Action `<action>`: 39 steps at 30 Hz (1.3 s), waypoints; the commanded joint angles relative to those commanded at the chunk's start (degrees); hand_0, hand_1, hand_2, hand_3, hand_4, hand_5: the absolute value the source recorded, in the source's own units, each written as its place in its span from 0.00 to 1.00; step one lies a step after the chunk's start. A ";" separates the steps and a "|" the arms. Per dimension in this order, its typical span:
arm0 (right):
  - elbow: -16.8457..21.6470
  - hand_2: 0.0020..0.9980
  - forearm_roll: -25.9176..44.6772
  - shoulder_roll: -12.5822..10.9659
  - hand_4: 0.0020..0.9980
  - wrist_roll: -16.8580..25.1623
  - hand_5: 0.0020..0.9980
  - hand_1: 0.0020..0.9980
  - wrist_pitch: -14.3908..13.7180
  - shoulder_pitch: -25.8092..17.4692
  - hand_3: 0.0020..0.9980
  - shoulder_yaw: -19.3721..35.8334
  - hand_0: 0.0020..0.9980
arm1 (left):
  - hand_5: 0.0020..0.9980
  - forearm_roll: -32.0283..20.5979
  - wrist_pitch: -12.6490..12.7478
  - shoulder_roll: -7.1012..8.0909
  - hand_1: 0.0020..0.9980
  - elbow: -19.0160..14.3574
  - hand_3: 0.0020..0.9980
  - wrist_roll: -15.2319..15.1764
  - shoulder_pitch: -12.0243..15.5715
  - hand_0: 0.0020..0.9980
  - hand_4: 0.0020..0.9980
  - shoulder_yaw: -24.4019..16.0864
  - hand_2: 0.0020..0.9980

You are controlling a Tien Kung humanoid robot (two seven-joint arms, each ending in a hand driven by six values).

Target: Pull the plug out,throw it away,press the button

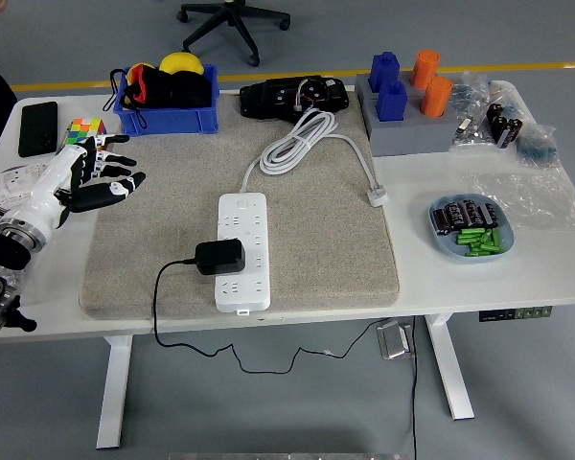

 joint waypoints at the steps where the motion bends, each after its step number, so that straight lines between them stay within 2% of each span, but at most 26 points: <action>1: 0.02 0.74 0.02 -0.03 0.79 0.01 0.77 0.74 -0.01 0.02 0.74 0.01 0.79 | 0.10 0.34 -0.36 0.35 0.71 -0.38 0.86 0.17 -0.10 0.76 0.95 0.78 0.72; 5: 0.07 0.74 0.02 -0.12 0.79 0.02 0.77 0.74 -0.04 0.13 0.74 0.10 0.79 | 0.10 1.98 -1.65 1.45 0.71 -2.45 0.86 1.07 -0.72 0.76 0.95 5.29 0.72; 6: 0.05 0.74 0.01 -0.10 0.79 0.01 0.76 0.74 -0.03 0.13 0.74 0.15 0.79 | 0.16 2.25 -1.74 1.55 0.77 -2.79 0.87 1.13 -0.85 0.79 1.00 6.17 0.77; 13: 0.13 0.74 0.16 0.10 0.79 0.00 0.76 0.74 -0.01 0.02 0.74 0.12 0.79 | 0.16 3.92 -1.43 1.85 0.79 -4.54 0.88 1.10 -2.97 0.80 1.00 12.67 0.79; 17: 0.06 0.74 0.13 0.07 0.79 -0.02 0.76 0.74 0.00 -0.03 0.74 0.05 0.79 | 0.16 6.42 -0.19 1.63 0.79 -3.66 0.88 0.71 -4.24 0.80 1.00 15.11 0.79; 18: 0.05 0.74 0.14 0.07 0.79 -0.01 0.76 0.74 -0.02 -0.02 0.74 0.08 0.79 | 0.00 7.01 0.04 1.50 0.80 -3.33 0.86 0.63 -4.48 0.81 1.00 15.68 0.80; 24: 0.09 0.74 0.22 0.06 0.79 0.00 0.76 0.74 0.00 0.02 0.74 -0.02 0.79 | 0.00 10.94 1.05 0.67 0.80 -1.12 0.86 0.60 -5.84 0.81 1.00 18.52 0.80; 25: 0.09 0.74 0.23 0.05 0.79 0.00 0.76 0.74 -0.01 0.01 0.74 -0.02 0.79 | 0.00 11.38 1.20 0.62 0.76 -0.83 0.81 0.59 -6.06 0.80 0.98 18.84 0.74; 30: 0.10 0.74 0.27 -0.04 0.79 0.01 0.76 0.74 -0.03 0.04 0.74 -0.12 0.79 | 0.00 13.39 2.60 0.25 0.76 0.95 0.81 -0.10 -7.18 0.80 0.98 20.19 0.74; 31: 0.11 0.74 0.31 -0.05 0.79 0.02 0.76 0.74 -0.03 0.06 0.74 -0.13 0.79 | 0.00 13.91 2.64 0.10 0.69 1.43 0.77 -0.06 -7.36 0.76 0.94 20.41 0.67; 36: 0.06 0.74 0.29 -0.04 0.79 0.00 0.76 0.74 -0.03 0.09 0.74 -0.05 0.79 | 0.00 13.95 2.28 -0.09 0.69 2.69 0.77 0.42 -7.72 0.76 0.94 21.50 0.67; 37: 0.07 0.74 0.31 -0.05 0.79 0.00 0.76 0.74 -0.03 0.08 0.74 -0.05 0.79 | 0.00 13.87 2.17 -0.08 0.66 2.71 0.74 0.52 -7.72 0.74 0.91 21.68 0.63; 39: 0.07 0.74 0.29 -0.05 0.79 0.00 0.76 0.74 -0.03 0.03 0.74 -0.03 0.79 | 0.00 13.53 1.97 -0.05 0.66 2.53 0.74 0.68 -7.73 0.74 0.91 22.15 0.63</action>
